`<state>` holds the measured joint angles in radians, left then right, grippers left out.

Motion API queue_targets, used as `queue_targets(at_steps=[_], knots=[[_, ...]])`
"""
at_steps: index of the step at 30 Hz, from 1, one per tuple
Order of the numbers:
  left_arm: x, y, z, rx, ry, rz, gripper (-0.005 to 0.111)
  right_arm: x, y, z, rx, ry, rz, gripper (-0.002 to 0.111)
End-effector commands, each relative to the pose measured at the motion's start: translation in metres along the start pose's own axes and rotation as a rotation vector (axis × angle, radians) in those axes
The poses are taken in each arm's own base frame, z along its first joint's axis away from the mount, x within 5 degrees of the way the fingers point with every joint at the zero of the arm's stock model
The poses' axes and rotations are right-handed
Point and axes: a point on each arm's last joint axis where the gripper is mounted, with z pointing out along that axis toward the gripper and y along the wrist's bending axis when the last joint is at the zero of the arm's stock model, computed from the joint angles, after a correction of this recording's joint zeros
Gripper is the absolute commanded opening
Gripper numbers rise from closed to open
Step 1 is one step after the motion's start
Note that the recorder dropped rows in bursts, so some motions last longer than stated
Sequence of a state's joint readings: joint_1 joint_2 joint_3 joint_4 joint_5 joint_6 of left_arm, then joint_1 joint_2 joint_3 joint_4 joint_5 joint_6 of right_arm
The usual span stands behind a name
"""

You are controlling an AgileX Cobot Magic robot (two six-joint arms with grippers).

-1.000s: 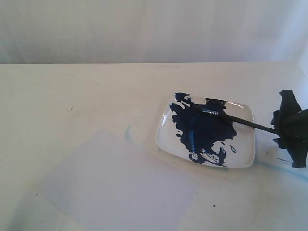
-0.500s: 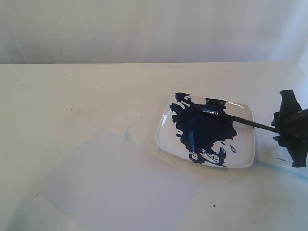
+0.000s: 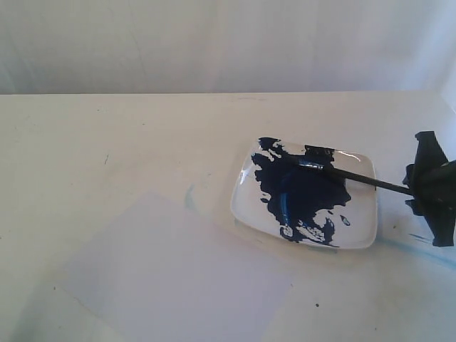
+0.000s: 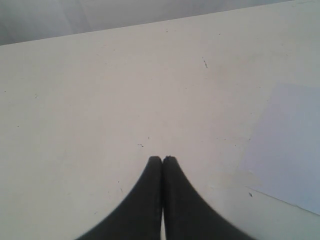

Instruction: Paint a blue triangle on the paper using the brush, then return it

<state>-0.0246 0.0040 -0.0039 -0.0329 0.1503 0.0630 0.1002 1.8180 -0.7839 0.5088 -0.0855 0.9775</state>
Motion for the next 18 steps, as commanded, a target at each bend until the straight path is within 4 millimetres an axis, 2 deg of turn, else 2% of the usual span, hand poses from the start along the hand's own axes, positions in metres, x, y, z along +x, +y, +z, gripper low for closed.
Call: queue_targets(at_steps=[1,11,18], knots=[[0.0009,-0.0001,0.0001,-0.002,-0.002,-0.006,0.0,0.0005,0.0012,0.0,-0.012,-0.005,-0.002,0.033],[0.0009,-0.0001,0.0001,-0.002,-0.002,-0.006,0.0,0.0005,0.0013,0.0,-0.012,-0.005,-0.005,0.026],[0.0009,-0.0001,0.0001,-0.002,-0.002,-0.006,0.0,0.0004,0.0014,0.0,-0.014,-0.006,-0.005,0.026]])
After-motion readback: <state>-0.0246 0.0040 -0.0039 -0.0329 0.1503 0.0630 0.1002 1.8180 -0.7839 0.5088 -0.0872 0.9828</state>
